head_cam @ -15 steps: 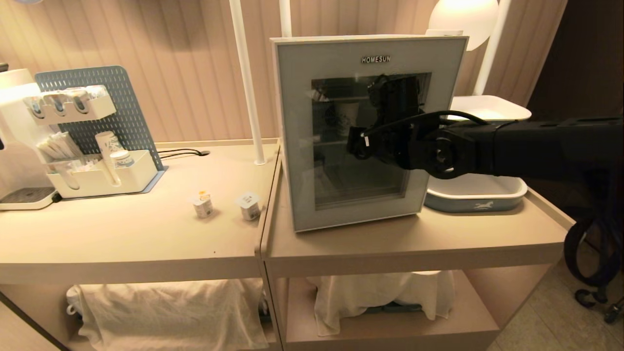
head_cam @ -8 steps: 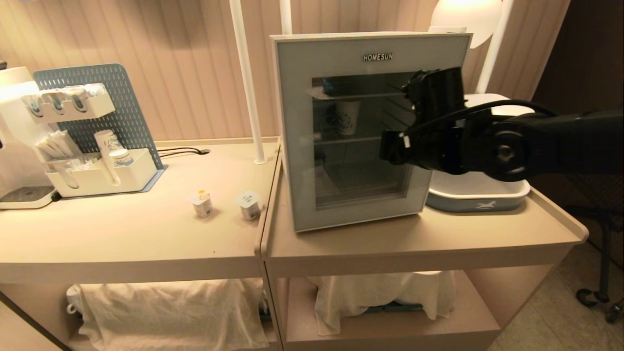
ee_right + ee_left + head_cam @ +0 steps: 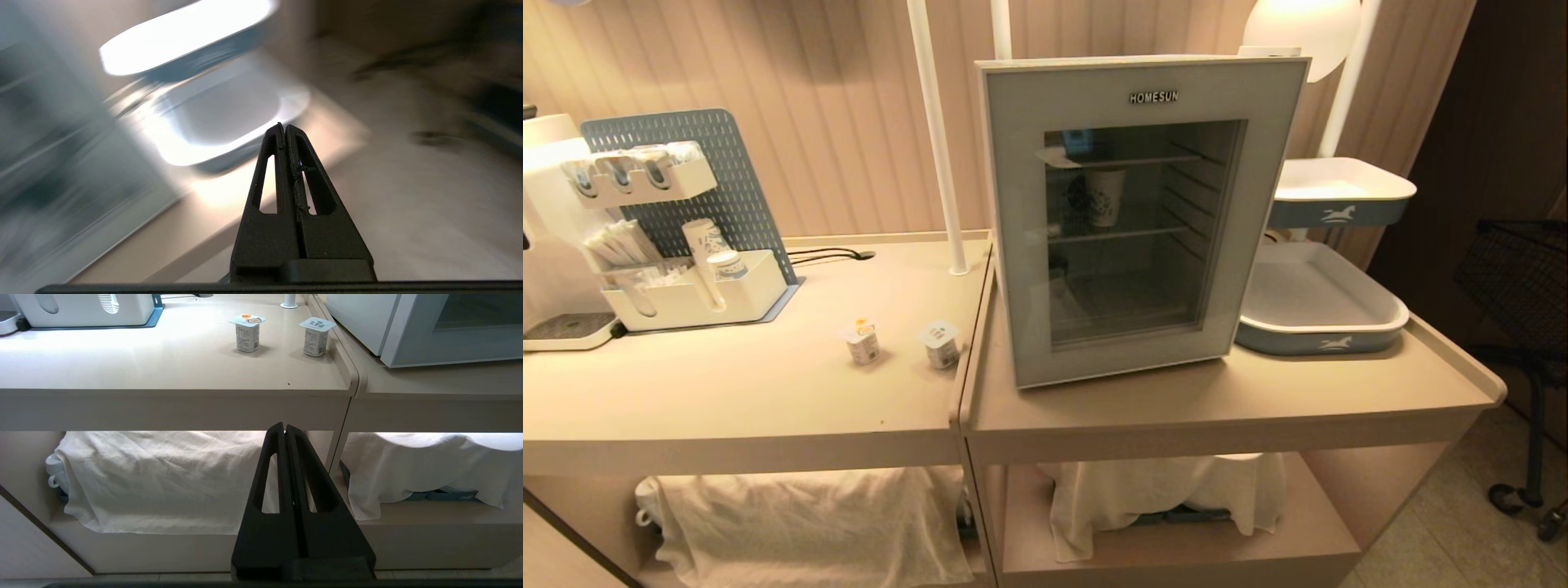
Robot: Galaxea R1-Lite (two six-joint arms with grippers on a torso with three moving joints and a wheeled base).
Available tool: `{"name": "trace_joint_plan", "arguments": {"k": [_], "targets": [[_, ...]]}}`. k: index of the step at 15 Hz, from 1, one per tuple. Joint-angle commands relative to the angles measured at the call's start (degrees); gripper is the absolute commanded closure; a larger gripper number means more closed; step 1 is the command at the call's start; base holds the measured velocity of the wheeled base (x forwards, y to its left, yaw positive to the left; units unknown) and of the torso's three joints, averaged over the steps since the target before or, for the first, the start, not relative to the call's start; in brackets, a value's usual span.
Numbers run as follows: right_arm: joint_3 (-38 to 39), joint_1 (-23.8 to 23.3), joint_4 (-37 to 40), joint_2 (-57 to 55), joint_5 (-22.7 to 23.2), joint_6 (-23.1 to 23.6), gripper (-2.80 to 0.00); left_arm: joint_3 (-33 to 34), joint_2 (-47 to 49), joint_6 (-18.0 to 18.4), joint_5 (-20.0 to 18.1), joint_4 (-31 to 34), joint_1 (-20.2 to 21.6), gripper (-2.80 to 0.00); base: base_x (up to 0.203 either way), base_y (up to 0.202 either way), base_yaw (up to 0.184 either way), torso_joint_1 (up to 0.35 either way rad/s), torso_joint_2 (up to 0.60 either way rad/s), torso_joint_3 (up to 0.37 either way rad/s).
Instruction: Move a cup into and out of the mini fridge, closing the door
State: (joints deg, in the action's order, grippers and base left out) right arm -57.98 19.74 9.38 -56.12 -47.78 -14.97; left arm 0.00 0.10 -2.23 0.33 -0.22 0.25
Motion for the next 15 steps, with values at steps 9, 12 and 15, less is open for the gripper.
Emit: {"name": "trace_joint_plan", "arguments": {"k": [9, 12, 15], "targets": [[31.6, -19.7, 2.8, 52.2, 21.4, 9.0, 0.0, 0.1, 0.0, -0.1, 0.0, 0.0, 0.0, 0.0, 0.0, 0.0, 0.0, 0.0, 0.0, 0.0], [47.8, -19.8, -7.6, 55.0, 40.8, 11.6, 0.0, 0.1, 0.0, -0.1, 0.0, 0.0, 0.0, 0.0, 0.0, 0.0, 0.0, 0.0, 0.0, 0.0], [58.6, -19.9, -10.7, 55.8, 47.0, 14.1, 0.0, 0.1, 0.0, -0.1, 0.0, 0.0, 0.0, 0.0, 0.0, 0.0, 0.0, 0.0, 0.0, 0.0]]}}
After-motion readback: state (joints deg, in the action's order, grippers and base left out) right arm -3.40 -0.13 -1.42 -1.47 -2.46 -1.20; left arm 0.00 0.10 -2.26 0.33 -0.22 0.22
